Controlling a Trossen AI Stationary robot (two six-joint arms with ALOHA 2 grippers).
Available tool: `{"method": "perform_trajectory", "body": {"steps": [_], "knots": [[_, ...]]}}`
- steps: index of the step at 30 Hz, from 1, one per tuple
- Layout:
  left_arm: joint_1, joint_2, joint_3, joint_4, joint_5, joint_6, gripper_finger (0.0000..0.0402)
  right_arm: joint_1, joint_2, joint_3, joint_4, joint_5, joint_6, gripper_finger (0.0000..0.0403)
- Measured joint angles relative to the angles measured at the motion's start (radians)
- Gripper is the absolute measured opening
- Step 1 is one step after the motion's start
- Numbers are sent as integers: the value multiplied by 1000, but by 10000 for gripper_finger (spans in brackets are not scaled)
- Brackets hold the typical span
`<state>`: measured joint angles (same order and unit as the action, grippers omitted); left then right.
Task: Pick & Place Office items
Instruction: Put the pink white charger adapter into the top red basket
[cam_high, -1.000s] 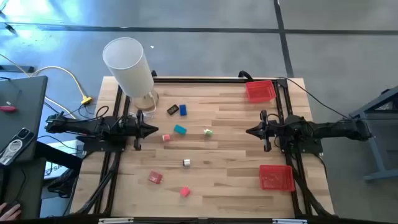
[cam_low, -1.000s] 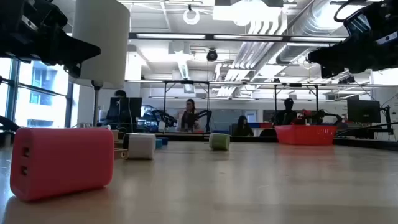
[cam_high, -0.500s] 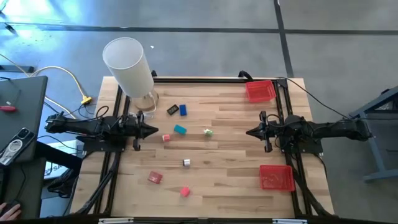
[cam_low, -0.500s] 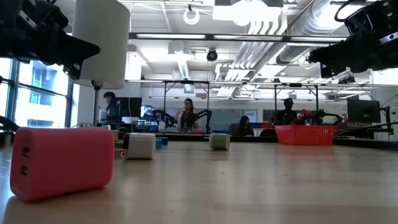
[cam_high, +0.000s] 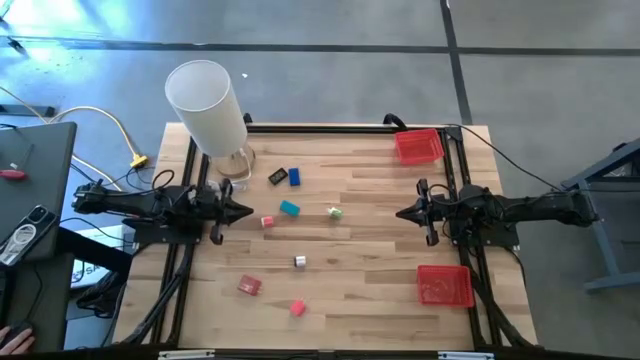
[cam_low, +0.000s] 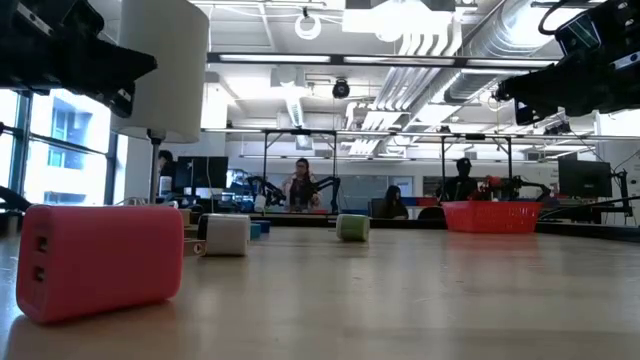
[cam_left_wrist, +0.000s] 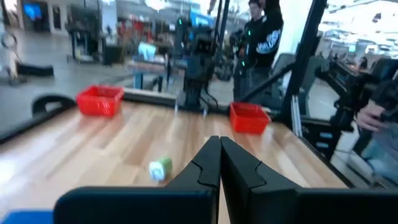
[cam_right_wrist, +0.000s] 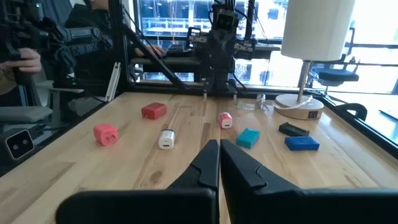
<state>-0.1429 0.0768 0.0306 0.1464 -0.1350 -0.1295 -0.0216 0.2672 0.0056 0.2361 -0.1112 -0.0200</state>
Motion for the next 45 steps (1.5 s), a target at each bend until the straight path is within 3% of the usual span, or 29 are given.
{"method": "perform_trajectory", "body": {"steps": [8, 19, 26, 35, 41, 45], "knots": [[0, 91, 90, -3, -31, 77, 1, 0, 0, 0, 49, 0, 16, 3], [-4, 469, 279, -8, -91, 88, 1, 0, 0, 0, 58, 0, 16, 3], [-4, 662, 368, -13, -209, 100, 4, 0, 0, 0, 59, -2, 28, 2], [-5, 781, 438, -19, -210, 90, 73, 0, 0, 0, 59, -56, 28, 2], [-38, 791, 466, -103, -210, 74, 122, 0, 0, 0, 56, -62, 25, 2], [-94, 785, 467, -155, -209, 56, 131, 12, 0, 0, 52, -129, -7, 2]]}}
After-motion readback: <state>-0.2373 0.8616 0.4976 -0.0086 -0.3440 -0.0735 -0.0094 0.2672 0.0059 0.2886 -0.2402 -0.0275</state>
